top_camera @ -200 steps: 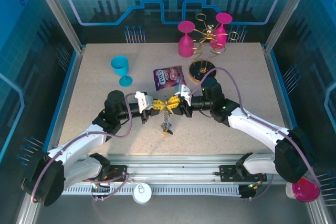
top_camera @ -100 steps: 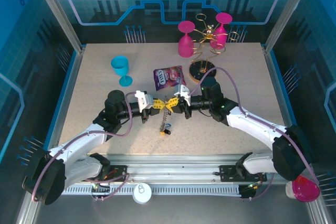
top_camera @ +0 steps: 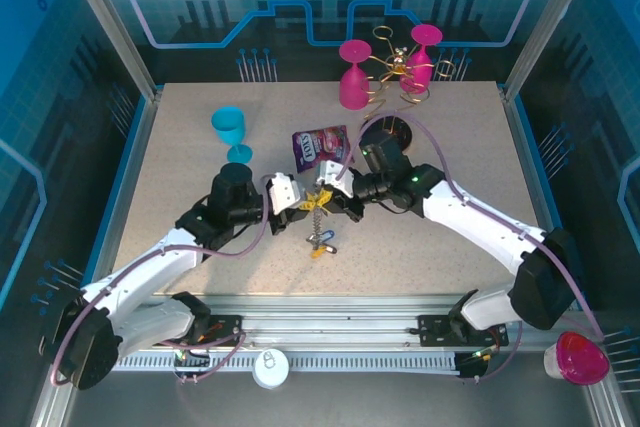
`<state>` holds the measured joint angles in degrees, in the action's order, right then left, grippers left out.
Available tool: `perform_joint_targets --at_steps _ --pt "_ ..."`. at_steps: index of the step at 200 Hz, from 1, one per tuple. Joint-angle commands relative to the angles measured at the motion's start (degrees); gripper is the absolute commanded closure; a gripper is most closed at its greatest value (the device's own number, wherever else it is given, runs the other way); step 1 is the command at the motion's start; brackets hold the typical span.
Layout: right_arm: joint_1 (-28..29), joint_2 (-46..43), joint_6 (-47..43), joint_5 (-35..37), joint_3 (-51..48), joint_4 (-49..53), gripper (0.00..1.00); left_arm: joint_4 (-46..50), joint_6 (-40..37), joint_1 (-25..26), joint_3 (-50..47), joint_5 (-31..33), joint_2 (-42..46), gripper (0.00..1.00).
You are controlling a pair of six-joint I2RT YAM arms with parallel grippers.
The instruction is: Put the keys on the keyring
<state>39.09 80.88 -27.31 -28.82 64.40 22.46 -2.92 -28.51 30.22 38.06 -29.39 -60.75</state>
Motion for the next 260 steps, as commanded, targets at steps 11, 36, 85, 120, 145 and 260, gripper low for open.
perform_joint_targets --at_steps 11,36,85,120,145,260 --pt "3.0 1.4 -5.5 0.3 6.1 6.4 1.00 9.7 -6.5 1.8 3.0 2.6 -1.5 1.00" --pt "2.8 0.3 -4.0 0.2 5.9 4.8 1.00 7.6 -6.3 1.8 2.2 2.2 -0.5 1.00" --pt "-3.2 -8.6 11.1 -4.6 -10.4 -18.1 0.64 -10.2 -0.2 1.4 -5.2 -2.9 4.0 1.00" --pt "-3.0 -8.6 14.0 -5.4 -13.7 -22.5 0.63 -17.5 3.7 1.1 -8.0 -4.2 4.3 1.00" --pt "-2.6 -7.9 13.7 -6.3 -15.3 -22.1 0.66 -19.1 4.7 1.0 -8.9 -4.8 4.3 1.00" --pt "-2.7 -8.3 10.7 -9.0 -14.3 -18.4 0.99 -20.6 5.8 0.7 -8.9 -6.0 4.1 1.00"
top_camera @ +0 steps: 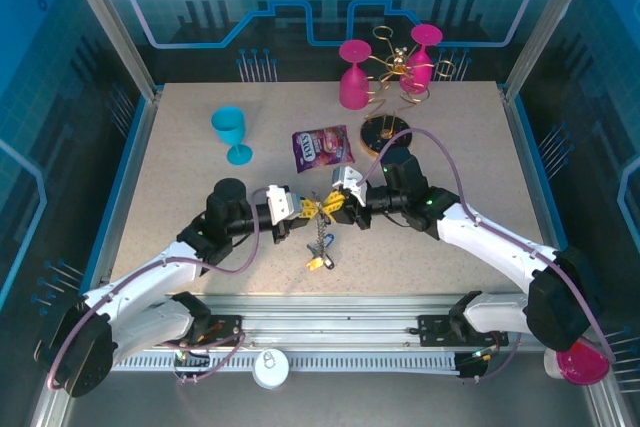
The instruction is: Put the keys on the keyring
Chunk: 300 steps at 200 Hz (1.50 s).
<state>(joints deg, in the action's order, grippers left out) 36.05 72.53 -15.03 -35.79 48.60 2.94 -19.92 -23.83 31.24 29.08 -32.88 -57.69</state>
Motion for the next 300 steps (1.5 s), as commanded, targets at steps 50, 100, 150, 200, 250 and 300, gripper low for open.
perform_joint_targets --at_steps 50,100,150,200,250,300 --pt "0.2 0.8 -2.5 -1.0 3.2 4.2 1.00 -14.3 8.8 -2.4 -1.2 -3.6 0.9 1.00" --pt "1.2 1.0 -0.8 -2.1 3.9 0.8 1.00 -24.8 16.3 -3.9 -0.9 -7.3 -2.9 1.00" --pt "-0.9 -4.0 0.5 1.8 2.1 -2.4 0.75 -31.2 20.8 -5.2 -1.0 -10.0 -6.4 1.00" --pt "-1.0 -3.4 0.7 -2.9 2.5 -5.2 0.74 -30.3 20.4 -5.2 -1.0 -11.5 -6.3 1.00" --pt "-0.3 -1.4 0.4 -4.4 3.6 -5.8 0.84 -30.7 21.1 -5.2 -0.9 -12.0 -6.3 1.00" --pt "-0.3 -1.2 1.8 -6.1 3.3 -8.8 0.94 -30.7 21.4 -5.1 -1.0 -12.2 -6.6 1.00"
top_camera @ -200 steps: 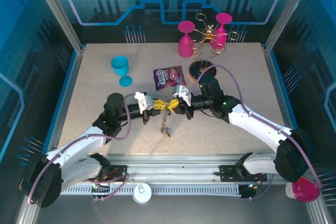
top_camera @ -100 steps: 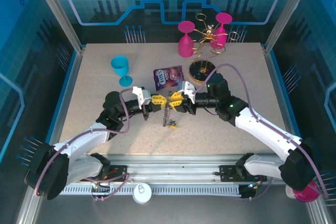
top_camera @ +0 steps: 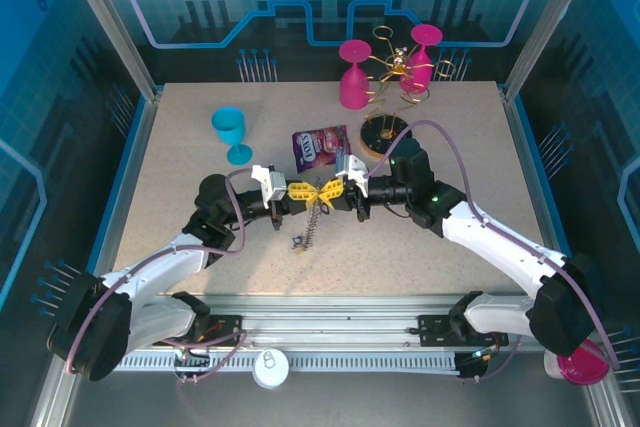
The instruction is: Put the keys on the keyring
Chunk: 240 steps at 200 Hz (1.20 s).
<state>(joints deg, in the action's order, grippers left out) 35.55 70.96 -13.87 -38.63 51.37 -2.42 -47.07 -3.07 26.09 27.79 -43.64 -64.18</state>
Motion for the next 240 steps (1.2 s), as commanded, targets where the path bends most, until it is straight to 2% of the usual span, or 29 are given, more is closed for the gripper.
perform_joint_targets --at_steps 1,18,32,48,69,88,93,102,126,152,166,201,240 --pt "0.2 0.5 0.7 -3.3 0.5 -3.4 0.94 -3.5 0.6 0.0 0.3 -1.5 -0.1 1.00" --pt "0.2 0.8 1.6 -3.5 0.2 -4.6 0.82 -3.2 0.5 0.0 0.2 -1.5 -0.1 1.00" --pt "0.1 1.2 1.8 -4.0 0.1 -5.4 0.81 -3.2 0.6 0.0 0.1 -1.6 -0.1 1.00" --pt "0.2 1.5 2.3 -4.5 0.1 -6.2 0.85 -2.8 0.6 0.0 0.2 -2.0 -0.2 1.00" --pt "0.1 1.8 2.1 -5.0 0.2 -6.7 1.00 -1.9 0.5 0.0 0.5 -2.3 -0.5 1.00" --pt "0.2 1.6 0.9 -4.1 0.5 -4.9 1.00 0.3 -0.7 0.0 0.6 -1.3 -0.1 1.00" --pt "0.2 1.5 0.2 -3.6 0.6 -3.9 1.00 1.8 -1.6 0.0 0.8 -1.1 0.2 1.00" --pt "0.2 1.3 -1.3 -2.3 1.1 -1.3 1.00 5.2 -3.4 0.0 1.1 0.1 0.9 0.90" --pt "0.6 2.1 -6.5 3.0 3.9 10.4 1.00 18.6 -11.0 0.5 3.3 4.3 3.4 0.78" --pt "2.3 3.5 -11.3 8.4 7.4 19.9 1.00 33.4 -21.8 4.0 6.4 10.6 4.8 0.77" --pt "3.3 4.2 -12.9 10.1 9.0 22.6 1.00 38.1 -24.7 5.2 7.8 12.5 4.3 0.78" --pt "4.8 5.9 -14.7 11.9 12.3 26.3 1.00 43.3 -27.7 6.0 10.0 14.1 3.1 0.85" --pt "5.2 5.9 -15.2 12.1 13.5 27.8 1.00 45.6 -29.0 6.1 10.4 15.1 3.7 0.80"
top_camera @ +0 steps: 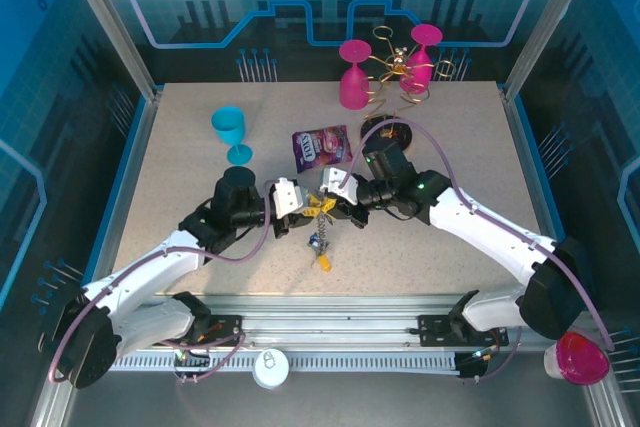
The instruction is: Put the keys on the keyring
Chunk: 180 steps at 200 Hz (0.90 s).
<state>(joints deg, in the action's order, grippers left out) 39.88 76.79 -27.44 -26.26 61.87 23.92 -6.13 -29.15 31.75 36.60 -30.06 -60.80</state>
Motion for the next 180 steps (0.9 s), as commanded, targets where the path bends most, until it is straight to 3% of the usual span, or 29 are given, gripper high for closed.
perform_joint_targets --at_steps 1,40,82,129,153,180 --pt "0.9 0.0 -1.6 -0.3 3.0 1.4 1.00 4.6 -2.9 0.4 1.5 1.5 0.3 0.80" --pt "2.0 0.7 -1.7 -0.3 4.1 1.8 1.00 4.3 -2.4 0.4 1.7 1.4 0.1 0.84" --pt "3.8 2.4 -4.2 4.7 6.1 5.3 1.00 4.3 -1.6 0.4 2.3 0.7 0.4 0.78" --pt "5.4 3.8 -6.5 8.2 8.2 8.5 1.00 5.8 -2.4 0.4 2.9 -0.4 0.2 0.80" --pt "5.9 4.4 -7.0 8.9 9.1 9.3 1.00 6.6 -2.9 0.4 3.5 -1.6 -0.5 0.86" --pt "6.2 4.3 -6.8 8.7 9.6 9.6 1.00 8.0 -4.1 0.4 4.3 -2.3 -0.8 1.00"
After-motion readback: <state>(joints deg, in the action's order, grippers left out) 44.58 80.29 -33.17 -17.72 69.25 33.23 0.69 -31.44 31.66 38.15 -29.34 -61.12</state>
